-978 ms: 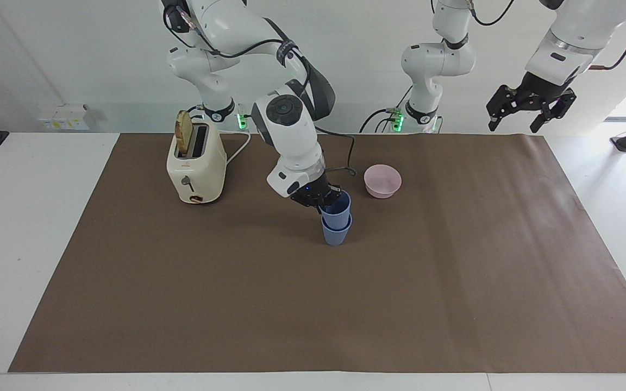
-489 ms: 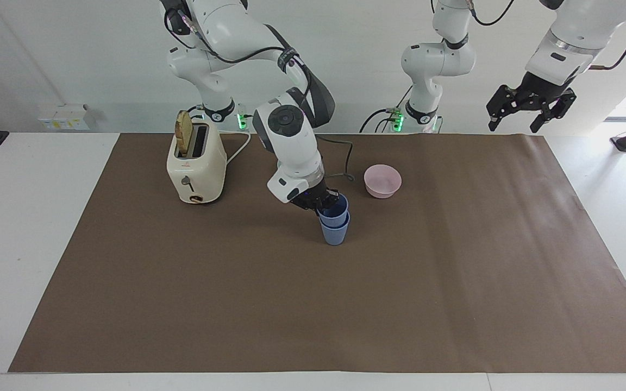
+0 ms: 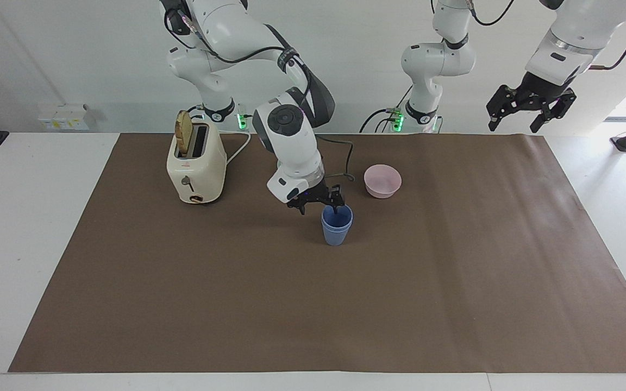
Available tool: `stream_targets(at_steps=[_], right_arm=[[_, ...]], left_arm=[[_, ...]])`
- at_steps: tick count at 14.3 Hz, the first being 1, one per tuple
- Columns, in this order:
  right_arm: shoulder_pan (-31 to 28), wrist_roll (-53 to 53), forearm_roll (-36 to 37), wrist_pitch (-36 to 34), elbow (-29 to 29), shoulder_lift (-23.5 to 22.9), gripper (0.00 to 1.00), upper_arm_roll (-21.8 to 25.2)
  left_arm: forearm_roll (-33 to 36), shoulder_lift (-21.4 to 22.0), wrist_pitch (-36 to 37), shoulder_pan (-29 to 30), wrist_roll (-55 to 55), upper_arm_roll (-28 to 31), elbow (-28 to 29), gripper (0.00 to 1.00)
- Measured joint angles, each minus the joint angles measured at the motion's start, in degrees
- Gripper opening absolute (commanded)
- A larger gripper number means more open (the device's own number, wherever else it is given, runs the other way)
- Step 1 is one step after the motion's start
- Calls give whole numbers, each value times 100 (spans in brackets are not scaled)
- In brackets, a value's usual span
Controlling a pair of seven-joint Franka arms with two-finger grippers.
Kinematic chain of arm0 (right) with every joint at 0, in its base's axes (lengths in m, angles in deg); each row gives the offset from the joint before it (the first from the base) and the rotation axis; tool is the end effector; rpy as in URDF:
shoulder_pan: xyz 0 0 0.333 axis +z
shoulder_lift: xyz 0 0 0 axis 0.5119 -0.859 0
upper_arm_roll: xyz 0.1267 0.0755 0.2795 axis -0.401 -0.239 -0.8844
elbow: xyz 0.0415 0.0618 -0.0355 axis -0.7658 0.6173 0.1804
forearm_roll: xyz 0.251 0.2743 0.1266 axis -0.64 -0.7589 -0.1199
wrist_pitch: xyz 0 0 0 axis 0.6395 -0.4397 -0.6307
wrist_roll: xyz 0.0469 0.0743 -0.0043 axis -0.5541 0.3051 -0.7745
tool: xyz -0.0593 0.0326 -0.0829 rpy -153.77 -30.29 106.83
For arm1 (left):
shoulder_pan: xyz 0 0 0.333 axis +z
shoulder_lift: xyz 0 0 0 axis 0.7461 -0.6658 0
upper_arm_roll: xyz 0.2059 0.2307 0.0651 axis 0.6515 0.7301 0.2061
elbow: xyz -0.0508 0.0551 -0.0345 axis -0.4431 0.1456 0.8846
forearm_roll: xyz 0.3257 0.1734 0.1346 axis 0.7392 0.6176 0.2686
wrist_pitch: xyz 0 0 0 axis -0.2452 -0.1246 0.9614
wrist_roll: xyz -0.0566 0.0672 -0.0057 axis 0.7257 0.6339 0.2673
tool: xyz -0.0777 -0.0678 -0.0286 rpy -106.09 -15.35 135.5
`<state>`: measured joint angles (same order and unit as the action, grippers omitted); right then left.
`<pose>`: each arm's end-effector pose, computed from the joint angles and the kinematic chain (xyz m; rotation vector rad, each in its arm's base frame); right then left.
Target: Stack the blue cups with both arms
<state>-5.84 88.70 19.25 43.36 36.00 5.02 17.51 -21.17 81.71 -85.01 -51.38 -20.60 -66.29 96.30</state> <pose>0.5852 0.3410 0.4022 -2.9334 0.1631 0.0271 0.5214 -0.0465 0.6704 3.1154 -0.1541 -0.0003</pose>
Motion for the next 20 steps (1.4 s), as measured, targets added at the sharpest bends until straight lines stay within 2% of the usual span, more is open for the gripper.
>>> stream_targets(at_steps=[2, 5, 11, 20], right_arm=[[-14, 0, 291, -61, -45, 5, 100, 34], [-86, 0, 475, -533, -276, 95, 100, 103], [-693, -68, 488, -1538, -598, 811, 100, 157], [-1936, -1787, 741, -2728, -612, 1811, 100, 228]], left_arm=[[0, 0, 0, 0, 0, 0, 0, 100], [0, 0, 0, 0, 0, 0, 0, 100], [0, 0, 0, 0, 0, 0, 0, 100], [0, 0, 0, 0, 0, 0, 0, 100]])
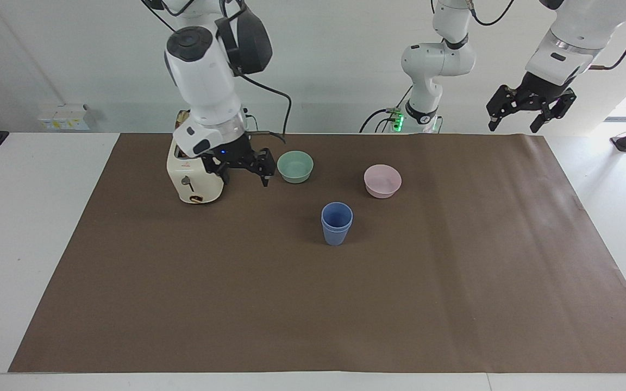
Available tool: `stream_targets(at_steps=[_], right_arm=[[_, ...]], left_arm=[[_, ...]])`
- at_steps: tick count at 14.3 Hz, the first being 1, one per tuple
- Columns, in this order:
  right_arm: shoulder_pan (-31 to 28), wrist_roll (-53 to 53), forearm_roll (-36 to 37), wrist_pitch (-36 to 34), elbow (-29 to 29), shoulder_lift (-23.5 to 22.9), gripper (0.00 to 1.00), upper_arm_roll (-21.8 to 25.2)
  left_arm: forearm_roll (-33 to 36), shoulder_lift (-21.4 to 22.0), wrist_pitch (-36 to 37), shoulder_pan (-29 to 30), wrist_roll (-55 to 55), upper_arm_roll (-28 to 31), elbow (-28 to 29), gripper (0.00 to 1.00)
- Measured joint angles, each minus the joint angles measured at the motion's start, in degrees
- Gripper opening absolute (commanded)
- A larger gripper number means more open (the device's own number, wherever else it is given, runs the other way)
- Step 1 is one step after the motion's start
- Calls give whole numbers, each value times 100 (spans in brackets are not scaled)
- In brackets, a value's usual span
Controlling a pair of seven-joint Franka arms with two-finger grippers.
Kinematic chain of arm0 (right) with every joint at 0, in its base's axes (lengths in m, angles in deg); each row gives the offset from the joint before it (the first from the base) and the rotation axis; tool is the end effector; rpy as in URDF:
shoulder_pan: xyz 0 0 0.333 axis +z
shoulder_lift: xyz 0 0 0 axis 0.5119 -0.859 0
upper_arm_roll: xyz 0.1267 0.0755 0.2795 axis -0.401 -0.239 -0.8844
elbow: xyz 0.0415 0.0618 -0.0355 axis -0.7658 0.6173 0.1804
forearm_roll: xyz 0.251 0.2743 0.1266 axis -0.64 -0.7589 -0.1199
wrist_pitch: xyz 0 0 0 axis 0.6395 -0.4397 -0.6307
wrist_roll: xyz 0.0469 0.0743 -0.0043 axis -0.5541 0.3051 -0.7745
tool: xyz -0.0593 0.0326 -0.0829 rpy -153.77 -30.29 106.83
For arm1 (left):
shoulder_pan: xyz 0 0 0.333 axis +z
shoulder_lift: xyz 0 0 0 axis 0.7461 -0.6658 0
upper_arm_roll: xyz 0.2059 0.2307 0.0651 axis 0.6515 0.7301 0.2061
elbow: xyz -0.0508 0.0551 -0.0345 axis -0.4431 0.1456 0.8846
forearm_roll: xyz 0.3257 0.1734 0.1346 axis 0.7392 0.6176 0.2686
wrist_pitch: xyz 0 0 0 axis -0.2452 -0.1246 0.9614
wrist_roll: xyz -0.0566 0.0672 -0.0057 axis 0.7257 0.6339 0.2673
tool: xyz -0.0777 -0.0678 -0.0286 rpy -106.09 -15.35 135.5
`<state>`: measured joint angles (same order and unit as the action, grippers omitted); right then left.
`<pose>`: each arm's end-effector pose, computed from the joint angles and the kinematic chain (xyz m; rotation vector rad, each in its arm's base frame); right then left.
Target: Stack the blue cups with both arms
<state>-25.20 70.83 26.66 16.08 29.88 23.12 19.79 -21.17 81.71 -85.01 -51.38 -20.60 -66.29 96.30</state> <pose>0.5789 0.0897 0.6090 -3.0880 0.1383 -0.0394 0.5214 -0.0465 0.6704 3.1154 -0.1541 -0.0003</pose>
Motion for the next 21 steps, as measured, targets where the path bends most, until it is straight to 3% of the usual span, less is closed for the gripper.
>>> stream_targets(at_steps=[6, 21], right_arm=[[-80, -394, 571, -139, 2, 150, 100, 41], [-402, -399, 338, -501, 15, 508, 100, 207]], left_arm=[[0, 0, 0, 0, 0, 0, 0, 100], [0, 0, 0, 0, 0, 0, 0, 100]])
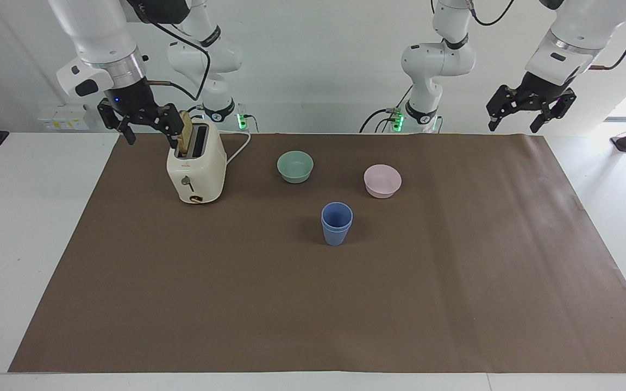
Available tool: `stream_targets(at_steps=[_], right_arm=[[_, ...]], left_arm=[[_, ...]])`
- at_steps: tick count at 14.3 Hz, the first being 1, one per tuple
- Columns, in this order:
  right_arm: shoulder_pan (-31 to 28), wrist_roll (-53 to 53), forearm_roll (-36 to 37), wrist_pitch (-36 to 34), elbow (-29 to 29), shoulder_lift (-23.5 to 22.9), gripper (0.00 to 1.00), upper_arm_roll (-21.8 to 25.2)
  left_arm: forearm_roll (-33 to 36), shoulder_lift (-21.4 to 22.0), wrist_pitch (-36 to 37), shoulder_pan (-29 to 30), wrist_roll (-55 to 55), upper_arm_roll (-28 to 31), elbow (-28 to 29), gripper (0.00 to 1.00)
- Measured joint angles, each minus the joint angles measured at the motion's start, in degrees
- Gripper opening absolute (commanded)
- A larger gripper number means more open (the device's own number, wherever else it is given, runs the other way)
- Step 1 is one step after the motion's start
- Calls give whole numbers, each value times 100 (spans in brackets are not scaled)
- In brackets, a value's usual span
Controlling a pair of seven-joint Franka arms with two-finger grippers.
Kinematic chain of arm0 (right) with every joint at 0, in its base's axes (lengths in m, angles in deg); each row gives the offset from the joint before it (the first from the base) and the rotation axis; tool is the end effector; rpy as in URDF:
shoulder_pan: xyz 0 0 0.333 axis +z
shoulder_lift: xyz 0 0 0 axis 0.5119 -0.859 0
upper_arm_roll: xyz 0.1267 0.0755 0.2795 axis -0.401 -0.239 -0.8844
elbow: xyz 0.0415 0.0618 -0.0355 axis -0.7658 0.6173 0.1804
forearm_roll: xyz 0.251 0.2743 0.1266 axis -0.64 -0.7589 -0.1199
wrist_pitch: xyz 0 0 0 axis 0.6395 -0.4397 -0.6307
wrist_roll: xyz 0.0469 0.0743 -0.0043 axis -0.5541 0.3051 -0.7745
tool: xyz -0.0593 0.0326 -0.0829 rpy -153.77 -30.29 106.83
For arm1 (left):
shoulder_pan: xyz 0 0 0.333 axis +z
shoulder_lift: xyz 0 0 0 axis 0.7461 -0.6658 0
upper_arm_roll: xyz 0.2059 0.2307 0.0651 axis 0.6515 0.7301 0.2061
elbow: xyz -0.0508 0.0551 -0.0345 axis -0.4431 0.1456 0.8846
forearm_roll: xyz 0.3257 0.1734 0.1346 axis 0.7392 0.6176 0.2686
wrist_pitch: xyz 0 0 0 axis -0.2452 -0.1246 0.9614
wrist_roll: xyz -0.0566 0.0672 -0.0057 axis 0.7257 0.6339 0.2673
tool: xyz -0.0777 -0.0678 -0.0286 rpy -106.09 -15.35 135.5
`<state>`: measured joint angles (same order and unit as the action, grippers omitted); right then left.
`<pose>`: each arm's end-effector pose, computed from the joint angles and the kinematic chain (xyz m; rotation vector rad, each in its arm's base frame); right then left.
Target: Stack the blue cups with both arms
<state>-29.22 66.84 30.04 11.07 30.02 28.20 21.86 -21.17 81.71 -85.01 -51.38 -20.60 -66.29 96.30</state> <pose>0.5500 0.0214 0.6501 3.1198 -0.1950 0.0548 0.5214 -0.0465 0.6704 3.1154 -0.1541 -0.0003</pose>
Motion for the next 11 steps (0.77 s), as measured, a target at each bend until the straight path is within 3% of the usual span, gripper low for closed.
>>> stream_targets(at_steps=[11], right_arm=[[34, 0, -39, -2, 6, 55, 100, -54]], left_arm=[[0, 0, 0, 0, 0, 0, 0, 100]])
